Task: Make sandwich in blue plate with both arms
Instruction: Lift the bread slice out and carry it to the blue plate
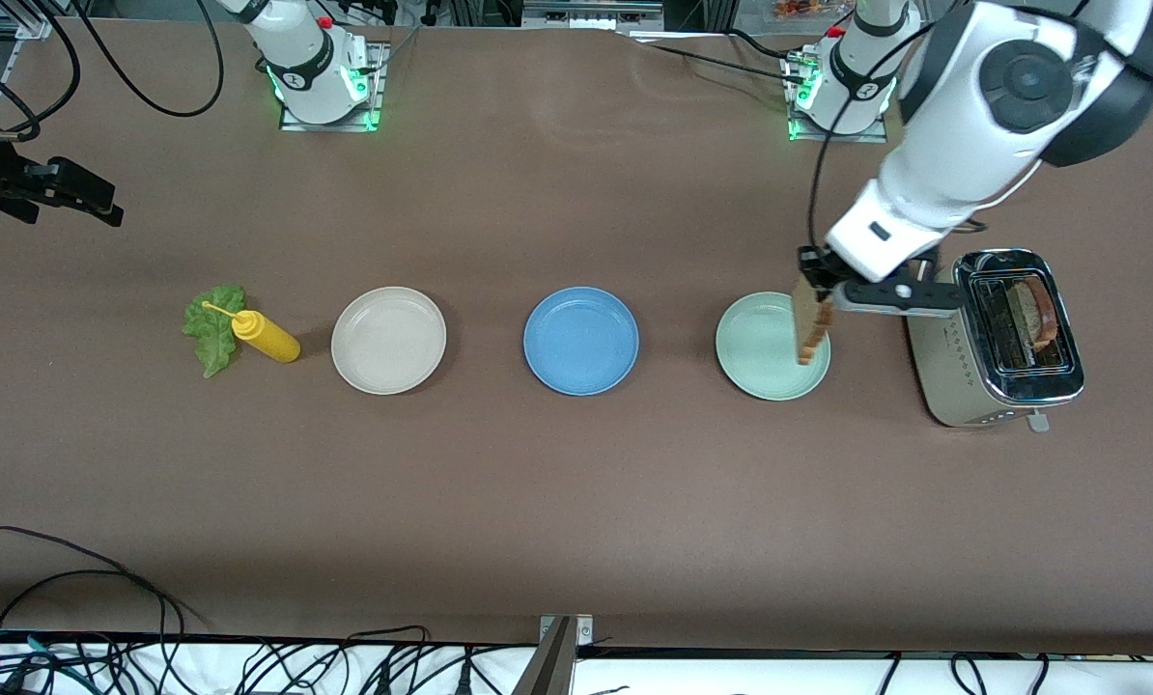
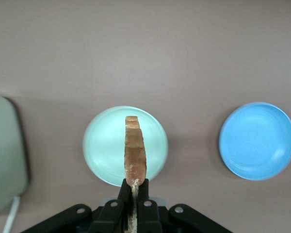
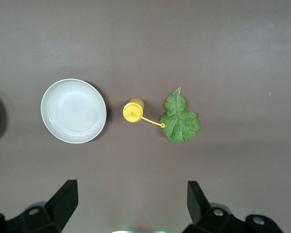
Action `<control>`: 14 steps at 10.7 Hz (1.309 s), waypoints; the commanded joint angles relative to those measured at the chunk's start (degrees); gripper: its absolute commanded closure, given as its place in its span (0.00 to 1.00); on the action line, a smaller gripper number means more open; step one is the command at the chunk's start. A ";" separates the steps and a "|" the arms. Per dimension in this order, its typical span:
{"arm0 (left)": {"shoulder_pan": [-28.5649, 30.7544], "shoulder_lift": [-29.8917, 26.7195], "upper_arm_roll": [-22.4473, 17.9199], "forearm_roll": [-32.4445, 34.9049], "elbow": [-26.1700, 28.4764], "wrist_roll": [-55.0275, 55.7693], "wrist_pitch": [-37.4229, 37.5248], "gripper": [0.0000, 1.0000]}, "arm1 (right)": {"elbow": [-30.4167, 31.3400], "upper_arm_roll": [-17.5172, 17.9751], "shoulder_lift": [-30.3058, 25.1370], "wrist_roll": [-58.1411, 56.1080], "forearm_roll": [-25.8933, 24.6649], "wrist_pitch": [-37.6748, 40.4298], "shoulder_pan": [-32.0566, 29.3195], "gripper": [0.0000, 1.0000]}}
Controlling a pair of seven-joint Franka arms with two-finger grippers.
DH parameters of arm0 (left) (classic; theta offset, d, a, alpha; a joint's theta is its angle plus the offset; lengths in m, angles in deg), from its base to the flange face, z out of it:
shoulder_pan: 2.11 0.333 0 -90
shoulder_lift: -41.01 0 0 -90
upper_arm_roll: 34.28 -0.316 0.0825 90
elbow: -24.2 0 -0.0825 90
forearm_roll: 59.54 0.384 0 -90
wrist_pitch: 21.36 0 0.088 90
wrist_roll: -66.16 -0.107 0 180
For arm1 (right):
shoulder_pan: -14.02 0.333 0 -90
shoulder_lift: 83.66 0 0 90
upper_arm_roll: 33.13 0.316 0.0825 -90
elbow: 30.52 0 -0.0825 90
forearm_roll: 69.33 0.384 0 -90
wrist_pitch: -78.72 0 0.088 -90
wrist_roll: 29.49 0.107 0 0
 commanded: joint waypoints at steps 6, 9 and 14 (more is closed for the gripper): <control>-7.76 8.45 3.91 -8.98 -0.70 8.42 -5.81 1.00 | -1.40 0.21 0.56 -0.04 -0.46 0.36 -0.21 0.00; -7.77 12.40 7.14 -13.10 -0.26 10.45 -14.49 1.00 | -1.40 0.20 0.56 -0.04 -0.46 0.71 -0.21 0.00; -7.77 19.17 11.21 -13.12 0.88 13.53 -31.10 1.00 | -1.40 0.12 0.56 -0.04 -0.20 0.63 -0.29 0.00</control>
